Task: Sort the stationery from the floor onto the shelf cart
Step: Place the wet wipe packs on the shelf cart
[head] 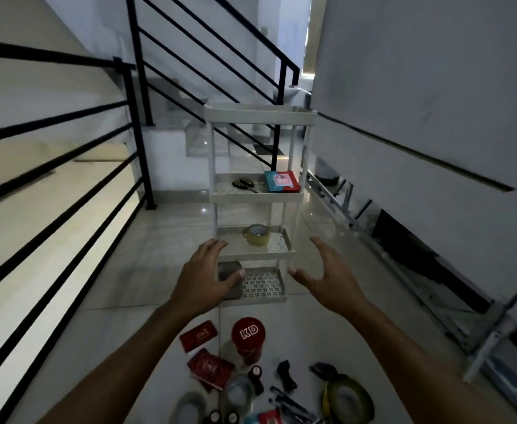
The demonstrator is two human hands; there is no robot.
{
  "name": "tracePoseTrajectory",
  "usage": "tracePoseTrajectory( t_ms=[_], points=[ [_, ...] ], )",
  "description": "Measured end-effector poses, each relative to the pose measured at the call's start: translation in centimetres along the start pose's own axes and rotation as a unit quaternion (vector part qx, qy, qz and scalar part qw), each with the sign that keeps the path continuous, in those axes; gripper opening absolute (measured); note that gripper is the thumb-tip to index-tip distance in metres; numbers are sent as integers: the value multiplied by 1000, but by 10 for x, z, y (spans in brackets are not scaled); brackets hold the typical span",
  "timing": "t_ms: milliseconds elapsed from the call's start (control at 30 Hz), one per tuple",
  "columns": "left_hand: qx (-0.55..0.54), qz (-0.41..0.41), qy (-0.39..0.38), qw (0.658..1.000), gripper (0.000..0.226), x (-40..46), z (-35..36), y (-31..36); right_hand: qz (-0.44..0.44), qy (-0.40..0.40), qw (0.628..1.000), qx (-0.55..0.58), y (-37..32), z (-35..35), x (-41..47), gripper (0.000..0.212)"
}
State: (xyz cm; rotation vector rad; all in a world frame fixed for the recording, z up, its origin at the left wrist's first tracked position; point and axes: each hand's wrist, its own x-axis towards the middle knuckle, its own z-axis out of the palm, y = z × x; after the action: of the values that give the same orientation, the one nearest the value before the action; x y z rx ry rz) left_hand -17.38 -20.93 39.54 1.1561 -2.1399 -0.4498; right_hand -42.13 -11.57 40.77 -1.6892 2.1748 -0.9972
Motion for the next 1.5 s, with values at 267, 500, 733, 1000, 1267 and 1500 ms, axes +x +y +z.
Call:
tracePoseTrajectory(
  t_ms=[267,500,733,1000,1267,1500],
  points=[
    [6,-30,-39,999,79,-86,34,-8,14,-17,1000,-19,39,29,-72,95],
    [-32,-85,-103,991,78,-143,122,-53,70,-69,995,-15,132,99,-123,98],
    [-57,-122,-191,972,58,-189,209,-88,135,-115,984,-23,213,163,-178,87],
    [-35,-204,-316,926,72,-239,316,-96,261,-134,954,-60,271,240,-234,99],
    [96,-272,-300,909,91,-244,371,-93,295,-102,946,-83,290,285,-252,105],
    [145,-313,-298,890,112,-248,394,-79,321,-111,934,-107,289,302,-247,110]
  ],
)
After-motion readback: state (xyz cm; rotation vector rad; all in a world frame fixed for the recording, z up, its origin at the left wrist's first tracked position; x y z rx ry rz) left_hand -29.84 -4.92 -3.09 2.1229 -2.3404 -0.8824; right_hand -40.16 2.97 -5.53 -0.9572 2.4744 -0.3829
